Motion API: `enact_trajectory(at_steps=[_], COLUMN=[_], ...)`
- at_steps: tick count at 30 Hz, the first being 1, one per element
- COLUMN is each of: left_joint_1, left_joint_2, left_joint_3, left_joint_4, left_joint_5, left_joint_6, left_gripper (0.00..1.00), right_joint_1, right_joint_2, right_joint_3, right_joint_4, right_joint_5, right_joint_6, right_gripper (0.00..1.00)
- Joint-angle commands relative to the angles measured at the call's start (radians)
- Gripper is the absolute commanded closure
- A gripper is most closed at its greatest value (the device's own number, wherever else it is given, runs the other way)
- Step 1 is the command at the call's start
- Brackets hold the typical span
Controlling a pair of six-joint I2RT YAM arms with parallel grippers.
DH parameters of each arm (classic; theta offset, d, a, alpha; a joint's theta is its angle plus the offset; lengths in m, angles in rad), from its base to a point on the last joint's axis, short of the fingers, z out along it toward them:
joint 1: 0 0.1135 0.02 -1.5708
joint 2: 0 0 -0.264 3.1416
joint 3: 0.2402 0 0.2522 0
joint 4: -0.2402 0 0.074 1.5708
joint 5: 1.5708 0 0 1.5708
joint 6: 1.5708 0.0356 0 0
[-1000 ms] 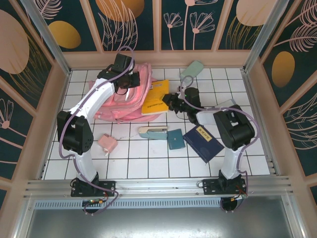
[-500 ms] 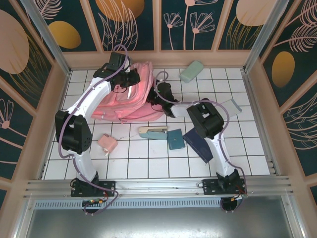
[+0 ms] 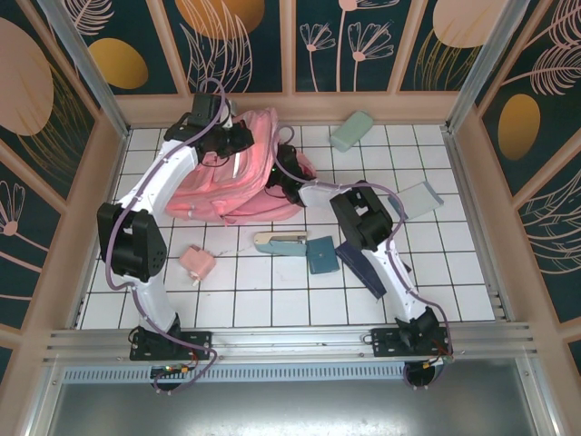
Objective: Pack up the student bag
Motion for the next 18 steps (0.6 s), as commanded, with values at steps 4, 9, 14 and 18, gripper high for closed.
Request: enact_trajectory(at_steps=[4, 9, 14, 18], left_joint_1=[0.060, 0.115, 0.143, 0.144], left_joint_2=[-0.094, -0.108, -0.119, -0.109], left_joint_3=[0.061, 0.037, 0.034, 0.032], left_joint_4=[0.060, 0.055, 0.065, 0.074], left_joint_5=[0.073, 0.110, 0.166, 0.190], left_joint_6=[0.018, 0.018, 0.021, 0.008], left_gripper=[1.00, 1.00, 1.00, 1.00], right_joint_1=[-0.032, -0.058, -0.074, -0.082], right_joint_2=[-0.209, -0.316, -0.381, -0.364], right_joint_3=[-0.222, -0.370, -0.472, -0.466], right_joint_4=[0.144, 0.192, 0.245, 0.285], right_joint_5=[0.032, 0.055, 0.099, 0.063], right_joint_6=[-0.035, -0.043, -0.032, 0.026], right_gripper=[1.00, 1.00, 1.00, 1.00])
